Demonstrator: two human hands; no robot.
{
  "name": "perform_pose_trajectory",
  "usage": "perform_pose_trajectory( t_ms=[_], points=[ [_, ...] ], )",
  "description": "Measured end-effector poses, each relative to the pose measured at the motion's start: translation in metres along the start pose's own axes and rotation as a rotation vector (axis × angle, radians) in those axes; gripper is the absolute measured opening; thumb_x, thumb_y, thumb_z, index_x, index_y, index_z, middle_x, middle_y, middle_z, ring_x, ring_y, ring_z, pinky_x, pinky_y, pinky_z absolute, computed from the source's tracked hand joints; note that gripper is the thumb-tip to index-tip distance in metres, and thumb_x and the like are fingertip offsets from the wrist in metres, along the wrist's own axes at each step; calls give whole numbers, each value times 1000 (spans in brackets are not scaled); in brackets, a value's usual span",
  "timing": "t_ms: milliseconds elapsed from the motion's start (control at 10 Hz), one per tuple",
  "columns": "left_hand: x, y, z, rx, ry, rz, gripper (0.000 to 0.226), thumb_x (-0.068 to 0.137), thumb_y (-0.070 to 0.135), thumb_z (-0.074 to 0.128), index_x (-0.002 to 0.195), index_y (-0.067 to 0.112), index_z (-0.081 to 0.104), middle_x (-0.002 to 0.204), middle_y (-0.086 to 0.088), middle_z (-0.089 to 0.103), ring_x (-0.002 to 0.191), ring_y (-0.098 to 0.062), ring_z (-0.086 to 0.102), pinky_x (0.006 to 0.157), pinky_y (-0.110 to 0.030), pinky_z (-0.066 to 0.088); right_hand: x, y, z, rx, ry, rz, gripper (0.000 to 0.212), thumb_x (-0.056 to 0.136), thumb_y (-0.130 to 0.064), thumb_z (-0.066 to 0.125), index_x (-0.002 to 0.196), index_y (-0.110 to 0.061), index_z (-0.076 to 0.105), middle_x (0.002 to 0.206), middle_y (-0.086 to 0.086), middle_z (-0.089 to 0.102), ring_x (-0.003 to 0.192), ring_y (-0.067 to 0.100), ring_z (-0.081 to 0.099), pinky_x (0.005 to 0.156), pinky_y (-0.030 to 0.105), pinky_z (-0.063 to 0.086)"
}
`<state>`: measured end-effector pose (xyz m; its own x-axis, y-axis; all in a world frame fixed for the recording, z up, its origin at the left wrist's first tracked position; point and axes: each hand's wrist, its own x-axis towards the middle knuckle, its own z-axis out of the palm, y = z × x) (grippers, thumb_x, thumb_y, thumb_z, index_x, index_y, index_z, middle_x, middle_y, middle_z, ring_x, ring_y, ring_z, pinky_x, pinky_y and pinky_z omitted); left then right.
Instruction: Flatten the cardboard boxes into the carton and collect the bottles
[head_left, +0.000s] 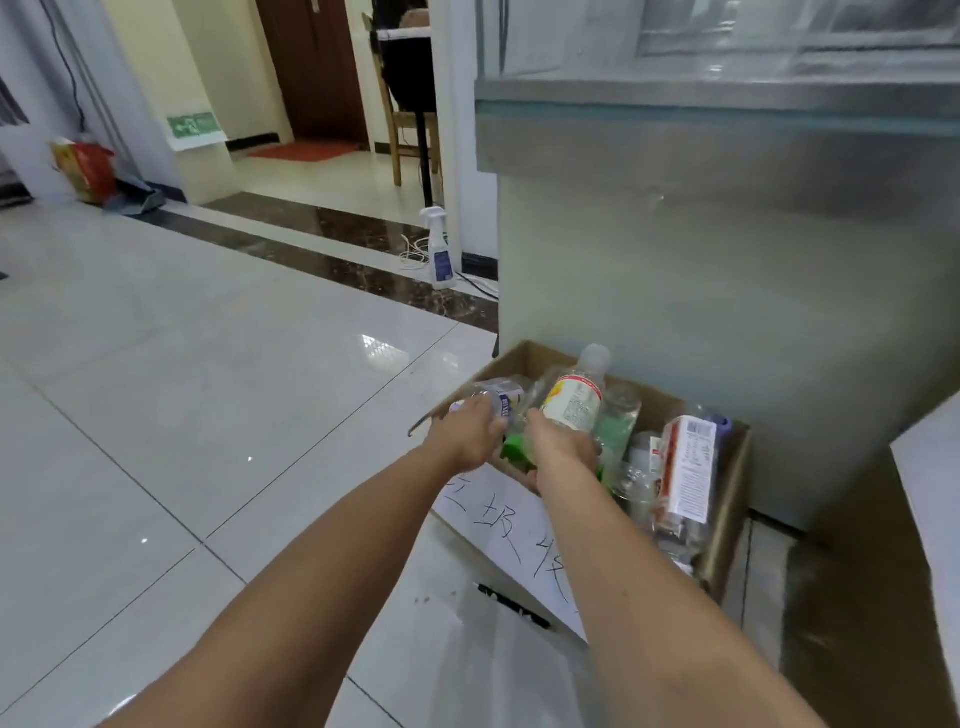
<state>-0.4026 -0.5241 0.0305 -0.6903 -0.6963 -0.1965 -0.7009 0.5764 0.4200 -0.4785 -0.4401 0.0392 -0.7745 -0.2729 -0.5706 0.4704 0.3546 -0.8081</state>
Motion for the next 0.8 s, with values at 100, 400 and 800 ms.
perform_pose_trajectory(
  t_ms=[100, 400, 800],
  points=[
    [16, 14, 8, 140, -56, 86, 41, 99, 28, 37, 138, 12, 37, 149, -3, 34, 134, -28, 36, 106, -45, 33, 13, -2, -9, 16, 30, 51, 73, 76, -41, 72, 126, -4, 36, 123, 16, 56, 106, 34, 60, 83, 37, 54],
    [58, 20, 14, 246, -49, 210, 68, 89, 12, 55, 149, 14, 24, 153, -10, 32, 139, -29, 35, 108, -44, 38, 23, -4, 3, -329, 177, -84, 71, 86, -61, 47, 130, -8, 29, 126, 13, 56, 113, 34, 57, 75, 34, 40],
    [58, 35, -35, 459, -145, 90, 87, 87, 23, 61, 153, 16, 5, 160, -5, 12, 146, -28, 18, 114, -42, 27, 5, -25, -30, -726, 184, -151, 70, 90, -67, 27, 125, -8, 41, 112, 11, 64, 99, 30, 63, 74, 33, 49]
  ],
)
